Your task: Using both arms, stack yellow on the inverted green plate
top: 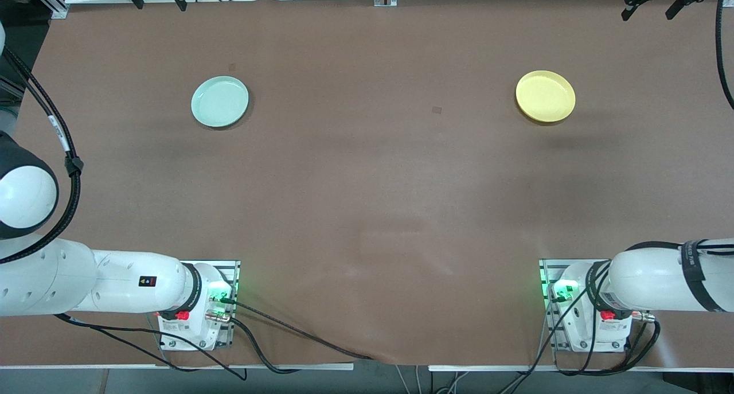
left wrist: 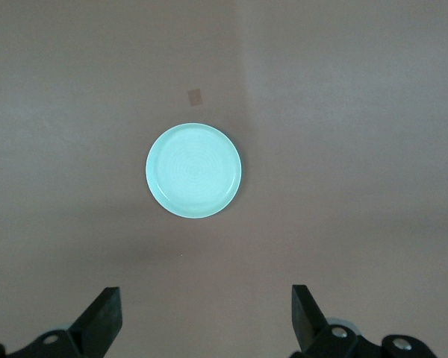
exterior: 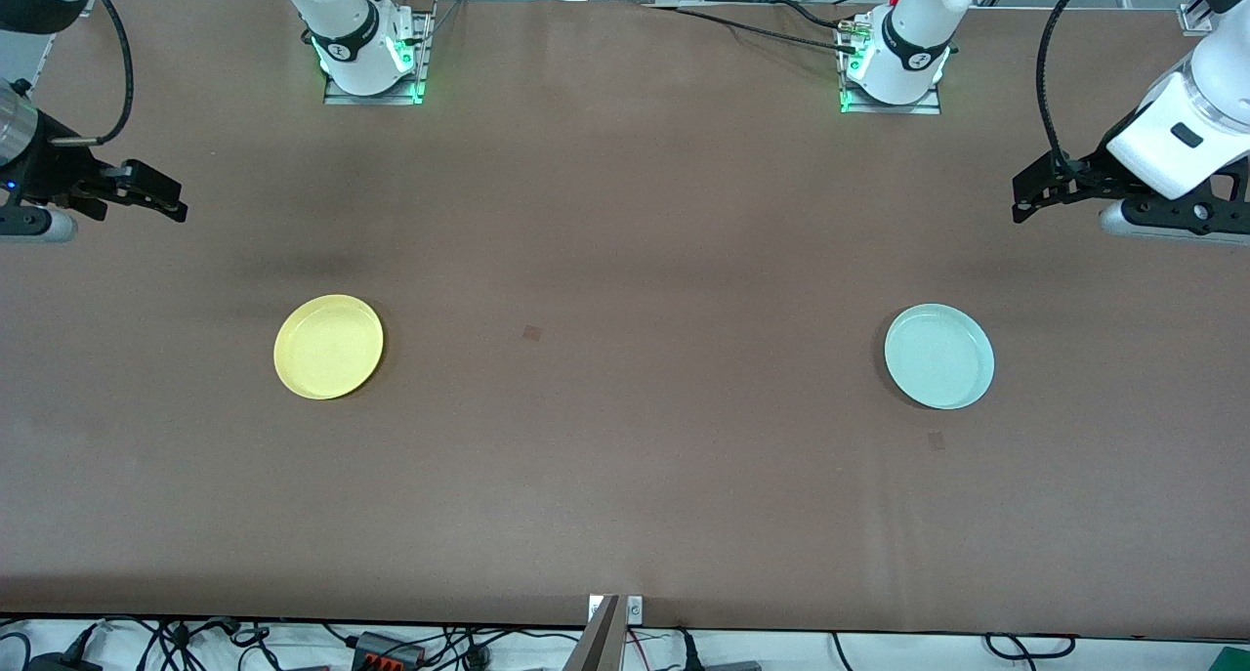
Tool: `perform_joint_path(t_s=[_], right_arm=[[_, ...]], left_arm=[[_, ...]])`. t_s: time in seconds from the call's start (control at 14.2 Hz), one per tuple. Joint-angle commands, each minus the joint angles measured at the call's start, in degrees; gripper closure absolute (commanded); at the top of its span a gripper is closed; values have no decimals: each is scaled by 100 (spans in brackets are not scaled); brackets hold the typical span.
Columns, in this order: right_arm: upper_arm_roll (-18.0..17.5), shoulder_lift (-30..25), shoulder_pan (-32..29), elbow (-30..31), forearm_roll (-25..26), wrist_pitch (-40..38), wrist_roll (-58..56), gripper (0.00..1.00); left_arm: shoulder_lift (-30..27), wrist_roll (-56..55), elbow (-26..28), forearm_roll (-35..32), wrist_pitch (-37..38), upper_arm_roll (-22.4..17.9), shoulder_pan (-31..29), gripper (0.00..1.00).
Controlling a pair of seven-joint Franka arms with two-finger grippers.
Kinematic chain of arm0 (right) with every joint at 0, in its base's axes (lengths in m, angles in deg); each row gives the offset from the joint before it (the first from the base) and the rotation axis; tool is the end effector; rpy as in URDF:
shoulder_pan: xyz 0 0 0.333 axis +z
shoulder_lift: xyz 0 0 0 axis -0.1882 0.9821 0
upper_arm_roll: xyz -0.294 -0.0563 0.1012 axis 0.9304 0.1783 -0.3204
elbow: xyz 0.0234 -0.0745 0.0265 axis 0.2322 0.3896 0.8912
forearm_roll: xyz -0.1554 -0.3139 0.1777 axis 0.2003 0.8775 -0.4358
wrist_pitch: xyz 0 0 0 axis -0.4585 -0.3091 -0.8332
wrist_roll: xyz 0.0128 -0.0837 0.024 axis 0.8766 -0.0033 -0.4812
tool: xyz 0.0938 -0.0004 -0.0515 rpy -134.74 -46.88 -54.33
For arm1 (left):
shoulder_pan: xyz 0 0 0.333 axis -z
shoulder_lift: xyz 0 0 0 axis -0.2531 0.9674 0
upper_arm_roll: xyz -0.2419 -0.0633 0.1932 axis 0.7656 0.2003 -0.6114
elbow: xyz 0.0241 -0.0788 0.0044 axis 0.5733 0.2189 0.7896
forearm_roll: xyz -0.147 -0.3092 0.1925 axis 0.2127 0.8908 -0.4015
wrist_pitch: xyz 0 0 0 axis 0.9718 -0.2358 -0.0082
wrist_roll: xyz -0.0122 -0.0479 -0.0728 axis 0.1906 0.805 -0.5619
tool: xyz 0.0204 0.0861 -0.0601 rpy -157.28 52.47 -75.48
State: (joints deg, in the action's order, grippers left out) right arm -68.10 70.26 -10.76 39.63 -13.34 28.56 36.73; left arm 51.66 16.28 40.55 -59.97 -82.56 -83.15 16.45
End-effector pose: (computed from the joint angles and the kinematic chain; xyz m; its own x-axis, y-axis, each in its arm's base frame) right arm 0.5497 -0.0208 0.5545 0.9979 -0.0065 -0.0641 -0.0057 -0.9999 0.0122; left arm 0.5521 -0.0467 0.5973 0.9974 -0.0696 -0.0157 -0.0696 -0.9976 0.0009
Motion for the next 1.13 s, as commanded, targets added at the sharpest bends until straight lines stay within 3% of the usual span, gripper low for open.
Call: perform_joint_path(t_s=[0.0, 0.28, 0.78, 1.06], right_arm=[[-7, 386, -18, -200, 38, 33, -84, 0], [-7, 764, -35, -227, 38, 33, -84, 0], [-6, 1537, -220, -227, 47, 173, -84, 0], [-7, 2178, -317, -227, 29, 516, -102, 0]], left_arm=[[135, 107, -181, -80, 105, 14, -12, 0], [407, 90, -216, -36, 114, -30, -29, 0], [1479, 142, -1024, -36, 79, -83, -292, 0], [1901, 413, -981, 69, 70, -4, -907, 0]])
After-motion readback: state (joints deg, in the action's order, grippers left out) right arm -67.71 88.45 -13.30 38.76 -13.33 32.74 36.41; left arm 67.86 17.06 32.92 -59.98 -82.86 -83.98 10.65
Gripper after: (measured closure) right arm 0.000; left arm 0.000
